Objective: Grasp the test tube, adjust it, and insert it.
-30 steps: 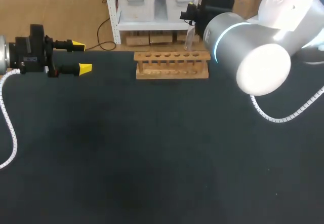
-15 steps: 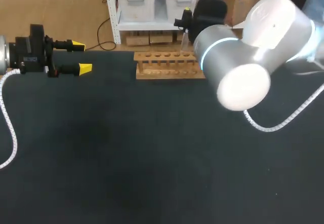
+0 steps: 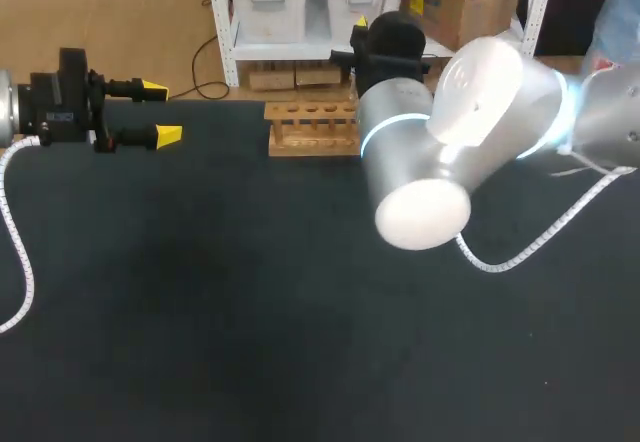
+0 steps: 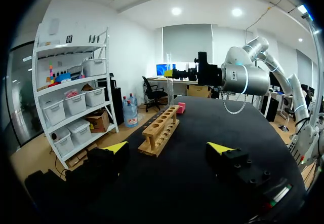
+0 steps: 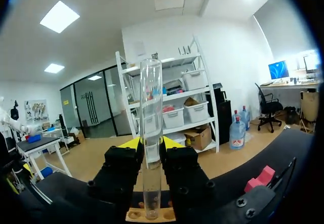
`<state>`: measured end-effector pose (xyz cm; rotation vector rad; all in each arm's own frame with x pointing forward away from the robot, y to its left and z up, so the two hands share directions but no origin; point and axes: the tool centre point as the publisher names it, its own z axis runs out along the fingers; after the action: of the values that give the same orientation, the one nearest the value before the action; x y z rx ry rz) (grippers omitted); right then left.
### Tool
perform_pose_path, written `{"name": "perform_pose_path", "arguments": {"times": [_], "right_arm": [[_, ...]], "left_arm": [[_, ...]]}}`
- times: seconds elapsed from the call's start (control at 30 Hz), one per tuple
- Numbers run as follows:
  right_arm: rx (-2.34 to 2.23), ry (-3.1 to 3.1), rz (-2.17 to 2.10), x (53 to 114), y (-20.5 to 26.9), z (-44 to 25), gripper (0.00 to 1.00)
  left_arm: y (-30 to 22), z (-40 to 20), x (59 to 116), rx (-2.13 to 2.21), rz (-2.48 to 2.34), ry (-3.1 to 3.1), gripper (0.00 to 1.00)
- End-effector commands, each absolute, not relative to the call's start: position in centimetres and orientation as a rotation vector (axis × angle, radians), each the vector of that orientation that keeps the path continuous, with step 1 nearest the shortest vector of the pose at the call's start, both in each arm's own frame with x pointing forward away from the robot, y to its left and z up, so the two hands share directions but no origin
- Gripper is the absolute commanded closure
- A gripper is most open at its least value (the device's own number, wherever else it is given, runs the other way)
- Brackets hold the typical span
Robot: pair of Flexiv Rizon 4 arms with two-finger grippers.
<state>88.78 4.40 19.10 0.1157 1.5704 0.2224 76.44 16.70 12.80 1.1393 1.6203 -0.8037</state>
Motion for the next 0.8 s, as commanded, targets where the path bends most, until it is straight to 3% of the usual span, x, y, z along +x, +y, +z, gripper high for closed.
{"name": "perform_pose_path", "arguments": {"times": [0.03, 0.8], "right_arm": [[-0.121, 1.343, 0.433, 88.5, 3.8, 18.8, 1.00], [-0.255, 1.414, 0.387, 88.4, 2.6, 18.0, 1.00]], "left_arm": [[16.7, 12.7, 76.3, 1.136, -0.800, 1.617, 0.00], [16.7, 12.7, 76.3, 1.136, -0.800, 1.617, 0.00]]}}
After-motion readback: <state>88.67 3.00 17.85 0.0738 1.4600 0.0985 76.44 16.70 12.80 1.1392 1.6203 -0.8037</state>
